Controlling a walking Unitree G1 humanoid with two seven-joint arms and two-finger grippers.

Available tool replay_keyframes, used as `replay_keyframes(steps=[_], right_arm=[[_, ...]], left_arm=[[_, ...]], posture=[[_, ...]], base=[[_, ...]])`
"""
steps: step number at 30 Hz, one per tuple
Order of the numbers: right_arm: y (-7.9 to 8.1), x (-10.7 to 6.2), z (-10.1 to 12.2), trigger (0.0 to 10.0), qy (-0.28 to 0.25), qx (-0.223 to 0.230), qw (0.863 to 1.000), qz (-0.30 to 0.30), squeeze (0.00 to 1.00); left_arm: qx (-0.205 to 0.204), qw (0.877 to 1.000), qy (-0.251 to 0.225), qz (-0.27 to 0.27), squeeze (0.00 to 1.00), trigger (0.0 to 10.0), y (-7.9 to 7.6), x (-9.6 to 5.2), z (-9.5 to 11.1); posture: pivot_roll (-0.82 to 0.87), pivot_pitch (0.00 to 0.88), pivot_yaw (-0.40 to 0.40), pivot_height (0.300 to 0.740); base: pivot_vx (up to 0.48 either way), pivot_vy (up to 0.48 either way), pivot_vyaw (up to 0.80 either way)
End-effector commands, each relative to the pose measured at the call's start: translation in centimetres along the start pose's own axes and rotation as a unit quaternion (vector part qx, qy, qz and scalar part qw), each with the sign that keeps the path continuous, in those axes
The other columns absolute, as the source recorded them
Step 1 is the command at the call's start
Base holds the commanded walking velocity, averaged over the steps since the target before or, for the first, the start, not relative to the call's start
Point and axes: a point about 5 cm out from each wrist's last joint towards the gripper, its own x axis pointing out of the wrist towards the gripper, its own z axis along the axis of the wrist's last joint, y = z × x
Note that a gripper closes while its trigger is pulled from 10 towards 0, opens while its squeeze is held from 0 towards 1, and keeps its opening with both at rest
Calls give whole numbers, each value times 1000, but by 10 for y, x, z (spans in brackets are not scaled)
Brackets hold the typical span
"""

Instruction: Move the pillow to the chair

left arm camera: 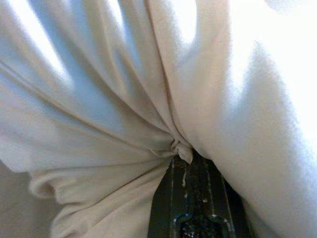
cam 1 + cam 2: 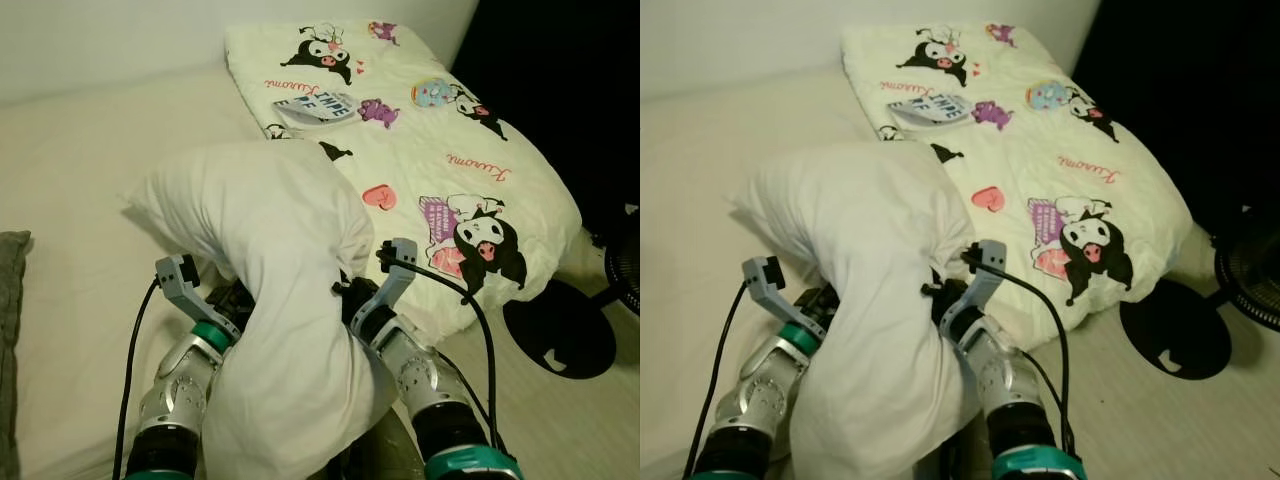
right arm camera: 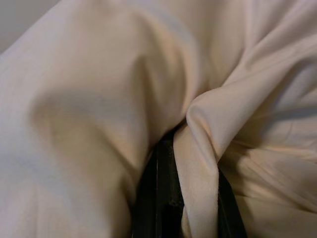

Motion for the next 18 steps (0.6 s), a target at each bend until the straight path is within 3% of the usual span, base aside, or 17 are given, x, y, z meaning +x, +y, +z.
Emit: replay_keyframes(steps=[1,13,18], right_arm=[[35,14,-13,0,23,10,996,88,0],[54,14,5,0,-14,5,991,133,0],[54,14,9,0,-25,9,991,128,0]], left_arm=[[-7,997,18,-73,0,0,-30,15,-9],[44,993,-15,-108,0,0,-56,33,19],[82,994,-8,-75,0,0,-52,35,21]], posture=[[58,21,49,631],[61,0,59,631],[60,0,60,631]], base=[[0,0,0],[0,0,0],[0,0,0]])
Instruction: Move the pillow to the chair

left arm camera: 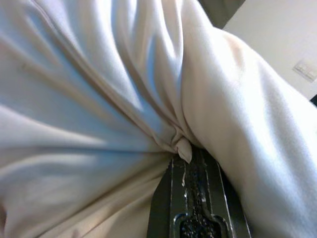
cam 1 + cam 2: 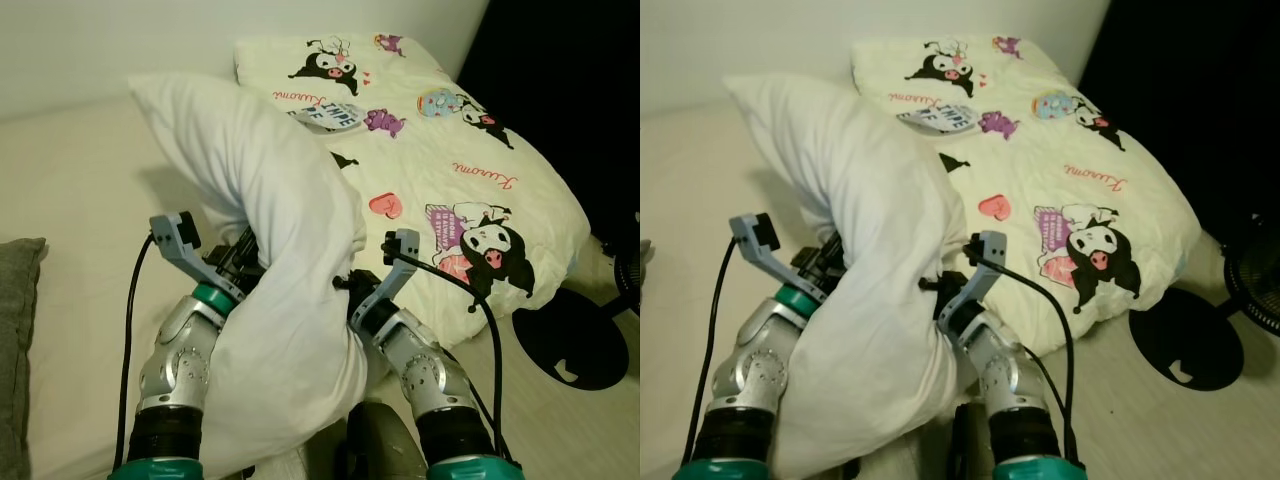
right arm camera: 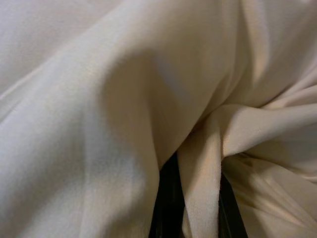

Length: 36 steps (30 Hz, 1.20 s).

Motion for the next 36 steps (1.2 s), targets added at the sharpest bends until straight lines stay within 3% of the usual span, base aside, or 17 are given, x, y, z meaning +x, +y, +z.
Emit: replay_keyframes(steps=[1,3,7,8,13,20,21,28,30,36], right_arm=[[36,18,-4,0,-9,19,996,83,0],[36,18,-4,0,-9,19,996,83,0],[36,18,1,0,-18,16,997,70,0],[36,17,3,10000,-23,16,998,59,0],[38,17,9,10000,-40,21,998,52,0],[37,19,9,10000,-37,13,998,44,0],[37,20,8,10000,-37,21,998,45,0],[38,21,6,10000,-33,25,998,44,0],[39,20,6,10000,-32,24,998,43,0],[38,19,6,10000,-31,23,998,44,0]], left_arm=[[15,999,33,-31,0,0,-19,11,-11],[15,999,33,-31,0,0,-19,11,-11],[69,997,21,6,0,0,-16,14,-2],[89,996,22,16,0,10000,-17,15,0],[131,990,46,37,0,10000,-16,12,0],[139,988,30,57,0,10000,-12,10,8],[160,984,18,74,0,10000,-9,11,14],[196,975,14,100,0,10000,-4,10,20],[226,968,17,108,0,10000,-2,8,20],[226,968,10,106,0,10000,-1,3,23]], posture=[[59,0,57,631],[59,0,57,631],[54,0,56,631],[56,0,54,631],[63,0,48,631],[75,0,44,635],[79,0,39,645],[79,0,40,670],[78,0,43,680],[76,0,44,700]], base=[[0,0,0],[0,0,0],[0,0,0],[0,0,0],[0,0,0],[0,0,0],[0,0,0],[0,0,0],[0,0,0],[0,0,0]])
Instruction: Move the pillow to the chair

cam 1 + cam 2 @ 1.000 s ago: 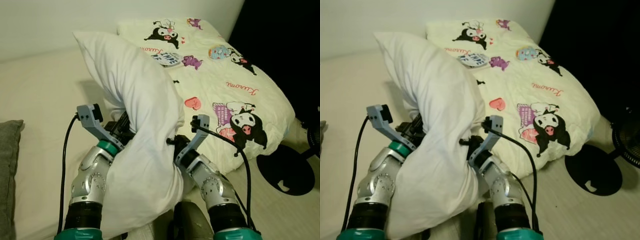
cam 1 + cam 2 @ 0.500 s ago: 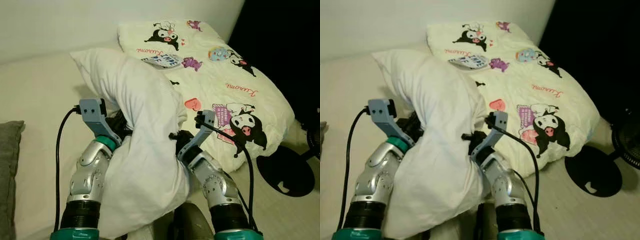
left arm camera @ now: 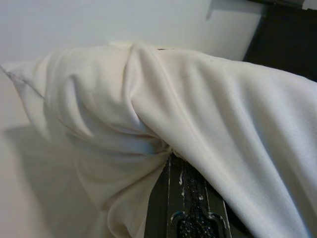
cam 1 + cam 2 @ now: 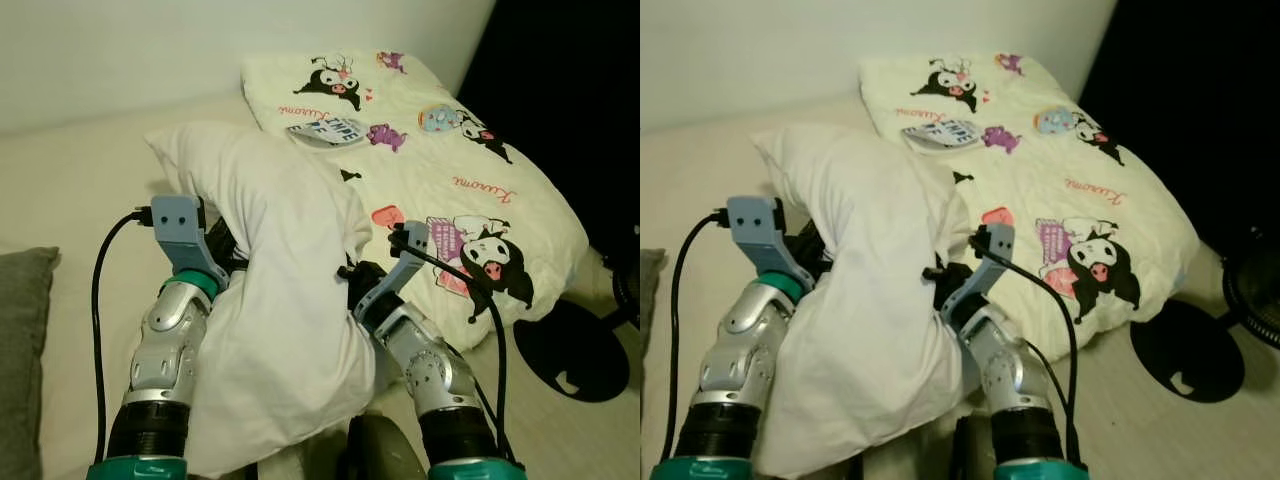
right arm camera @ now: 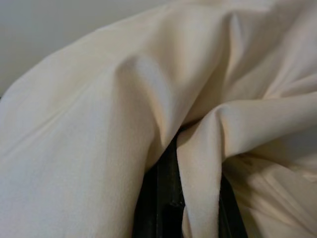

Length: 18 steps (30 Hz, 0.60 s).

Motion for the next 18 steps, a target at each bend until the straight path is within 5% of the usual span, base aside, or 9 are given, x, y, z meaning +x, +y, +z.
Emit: replay_keyframes(steps=[1,9,18], right_arm=[[35,17,-6,10000,-8,26,998,64,0],[38,19,-2,10000,-13,23,997,74,0],[42,17,1,10000,-15,14,996,86,0]], left_arm=[[6,999,-22,-34,0,10000,-14,1,8],[-21,999,-32,-24,0,10000,-14,5,13],[-5,1000,-13,-22,0,10000,-22,12,13]], posture=[[75,0,45,705],[70,0,49,740],[57,0,61,740]], base=[[0,0,0],[0,0,0],[0,0,0]])
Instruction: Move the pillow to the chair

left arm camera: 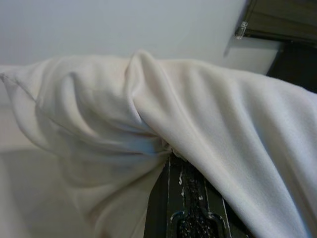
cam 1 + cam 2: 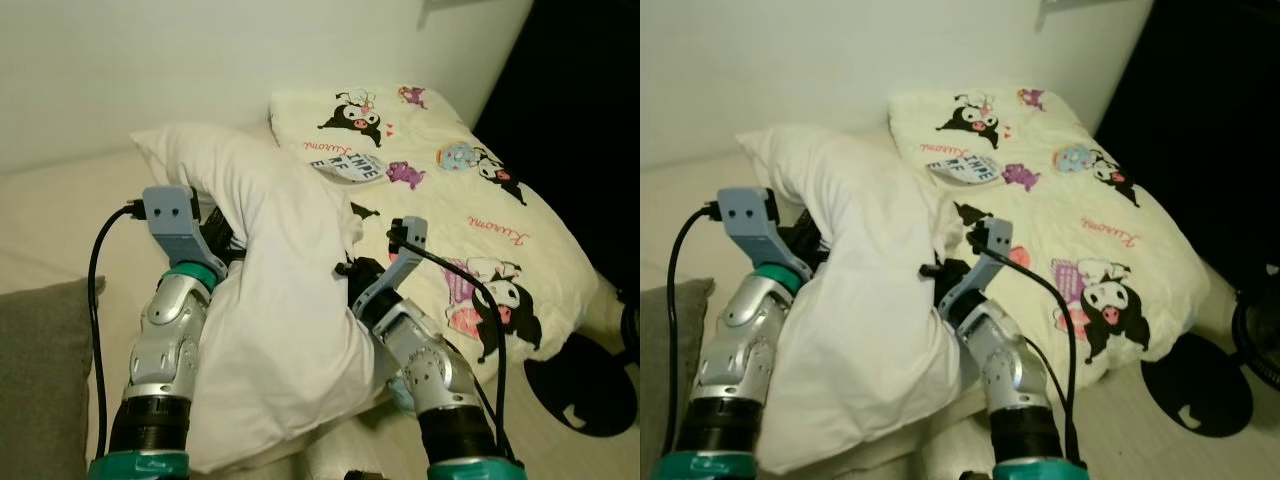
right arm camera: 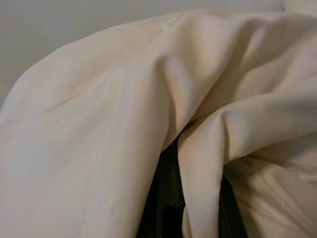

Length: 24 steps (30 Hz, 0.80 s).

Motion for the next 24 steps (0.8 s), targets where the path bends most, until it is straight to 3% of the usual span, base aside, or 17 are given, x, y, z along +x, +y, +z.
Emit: replay_keyframes(steps=[1,7,16,19,24], right_arm=[[31,14,-6,10000,-8,22,998,61,0],[24,12,-7,10000,1,-11,999,35,0],[24,8,-6,10000,-5,-17,999,38,0],[25,7,-6,10000,-5,-19,999,39,0],[26,6,-7,10000,1,-25,999,40,0]], left_arm=[[4,999,12,-42,0,10000,-21,3,-3],[4,998,26,-62,0,10000,-27,1,-6],[-4,997,23,-68,0,10000,-32,2,-2],[-16,992,31,-118,0,10000,-43,-3,-4],[-16,994,31,-106,0,10000,-42,-4,-8]], posture=[[55,0,64,740],[53,0,64,740],[53,0,67,740],[52,0,72,740],[44,0,80,740]], base=[[0,0,0],[0,0,0],[0,0,0],[0,0,0],[0,0,-352]])
